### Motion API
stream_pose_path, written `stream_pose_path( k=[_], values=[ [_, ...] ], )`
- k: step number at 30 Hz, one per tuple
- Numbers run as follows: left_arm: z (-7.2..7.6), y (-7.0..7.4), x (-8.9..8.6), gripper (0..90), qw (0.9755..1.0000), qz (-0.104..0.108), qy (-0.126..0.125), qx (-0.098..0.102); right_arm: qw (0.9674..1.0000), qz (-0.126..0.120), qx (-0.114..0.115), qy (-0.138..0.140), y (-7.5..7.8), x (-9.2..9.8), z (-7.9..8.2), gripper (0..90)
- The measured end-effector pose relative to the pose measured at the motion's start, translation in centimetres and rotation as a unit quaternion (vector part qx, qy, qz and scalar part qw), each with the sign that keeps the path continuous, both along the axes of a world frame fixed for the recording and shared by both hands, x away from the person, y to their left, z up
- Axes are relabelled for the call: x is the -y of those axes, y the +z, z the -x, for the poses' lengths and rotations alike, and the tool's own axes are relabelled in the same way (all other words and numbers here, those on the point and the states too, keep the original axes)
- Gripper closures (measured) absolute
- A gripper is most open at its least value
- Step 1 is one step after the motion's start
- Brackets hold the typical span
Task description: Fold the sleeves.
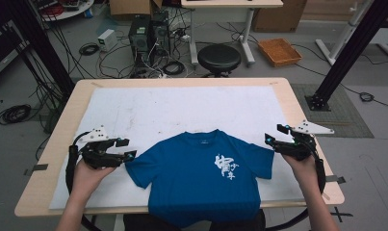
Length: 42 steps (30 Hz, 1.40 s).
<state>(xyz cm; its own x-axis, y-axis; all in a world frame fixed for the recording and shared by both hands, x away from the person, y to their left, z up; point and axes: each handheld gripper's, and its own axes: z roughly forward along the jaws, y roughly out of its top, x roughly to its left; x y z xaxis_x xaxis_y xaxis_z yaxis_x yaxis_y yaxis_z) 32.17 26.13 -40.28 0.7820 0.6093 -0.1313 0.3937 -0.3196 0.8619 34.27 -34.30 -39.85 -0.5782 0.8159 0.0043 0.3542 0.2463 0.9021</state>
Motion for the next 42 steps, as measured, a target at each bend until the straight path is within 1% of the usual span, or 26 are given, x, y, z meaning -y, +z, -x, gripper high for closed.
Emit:
stream_pose_path(
  k=[6,11,13,15,16,17,20,21,26,28,29,30,31,32,33,36,37,38,39,40,41,42],
  values=[
    [0.0,0.0,0.1,38.8,1.0000,-0.001,-0.001,-0.001,1.0000,0.001,-0.002,0.000,0.0,0.0,0.0,33.3],
    [0.0,-0.2,-0.1,38.8,1.0000,0.003,0.002,-0.006,1.0000,0.003,-0.002,-0.001,-0.1,-0.1,-0.1,33.3],
    [0.2,-0.4,-0.2,38.8,0.9999,0.002,0.004,-0.013,1.0000,0.003,-0.003,-0.001,-0.1,-0.1,-0.2,33.2],
    [0.4,-0.8,-0.3,39.1,0.9996,0.003,0.004,-0.027,1.0000,0.002,-0.004,-0.002,-0.1,-0.1,-0.2,33.2],
    [0.4,-0.8,-0.3,39.3,0.9996,0.003,0.004,-0.027,1.0000,0.003,-0.003,-0.002,-0.1,-0.1,-0.2,33.2],
    [0.5,-1.0,-0.4,39.3,0.9995,0.003,0.004,-0.032,1.0000,0.003,-0.003,-0.002,-0.1,-0.1,-0.2,33.2],
    [0.7,-1.2,-0.4,40.0,0.9994,0.003,0.003,-0.035,1.0000,0.003,-0.004,-0.005,0.0,-0.1,-0.2,33.2],
    [0.8,-1.3,-0.5,40.3,0.9992,0.003,0.001,-0.039,1.0000,0.003,-0.002,-0.005,0.0,-0.1,-0.3,33.2],
    [0.8,-1.6,-0.5,42.0,0.9988,0.002,-0.002,-0.049,1.0000,0.003,-0.001,-0.008,0.0,-0.1,-0.3,33.2],
    [0.7,-1.9,-0.5,43.2,0.9982,-0.002,-0.002,-0.059,1.0000,0.003,-0.001,-0.008,0.0,-0.1,-0.3,33.2],
    [0.7,-1.9,-0.5,44.6,0.9982,-0.002,-0.002,-0.059,1.0000,0.002,0.000,-0.008,0.0,0.0,-0.3,33.2],
    [0.7,-2.0,-0.5,44.6,0.9979,-0.004,-0.002,-0.064,1.0000,0.002,0.000,-0.008,0.0,0.0,-0.3,33.2],
    [0.6,-2.3,-0.5,45.7,0.9973,-0.006,-0.001,-0.073,1.0000,0.002,-0.001,-0.010,0.0,0.0,-0.3,33.2],
    [0.6,-2.3,-0.5,46.4,0.9973,-0.006,-0.001,-0.073,0.9999,0.002,-0.001,-0.010,0.0,0.0,-0.3,33.2],
    [0.5,-2.4,-0.5,47.2,0.9967,-0.013,0.000,-0.080,0.9999,0.002,0.000,-0.011,0.0,0.0,-0.3,33.2],
    [0.5,-2.7,-0.5,50.6,0.9963,-0.019,0.005,-0.084,0.9999,0.002,-0.001,-0.010,0.0,0.0,-0.3,33.2],
    [0.4,-2.9,-0.6,51.1,0.9956,-0.026,0.012,-0.089,0.9999,0.003,-0.001,-0.010,0.0,0.0,-0.2,33.2],
    [0.4,-2.9,-0.6,51.1,0.9956,-0.026,0.012,-0.089,0.9999,0.003,-0.001,-0.011,0.0,0.0,-0.2,33.2],
    [0.3,-3.2,-0.7,51.4,0.9948,-0.032,0.020,-0.095,0.9999,0.003,0.000,-0.011,0.0,0.0,-0.2,33.2],
    [0.3,-3.3,-0.7,51.4,0.9946,-0.030,0.027,-0.096,0.9999,0.003,0.001,-0.011,0.0,0.0,-0.3,33.2],
    [0.3,-3.4,-0.9,51.4,0.9943,-0.035,0.028,-0.096,0.9999,0.003,0.000,-0.011,0.0,0.0,-0.2,33.3],
    [0.3,-3.5,-0.9,51.4,0.9941,-0.029,0.035,-0.098,0.9999,0.003,0.001,-0.011,0.0,0.0,-0.2,33.3]
  ],
)
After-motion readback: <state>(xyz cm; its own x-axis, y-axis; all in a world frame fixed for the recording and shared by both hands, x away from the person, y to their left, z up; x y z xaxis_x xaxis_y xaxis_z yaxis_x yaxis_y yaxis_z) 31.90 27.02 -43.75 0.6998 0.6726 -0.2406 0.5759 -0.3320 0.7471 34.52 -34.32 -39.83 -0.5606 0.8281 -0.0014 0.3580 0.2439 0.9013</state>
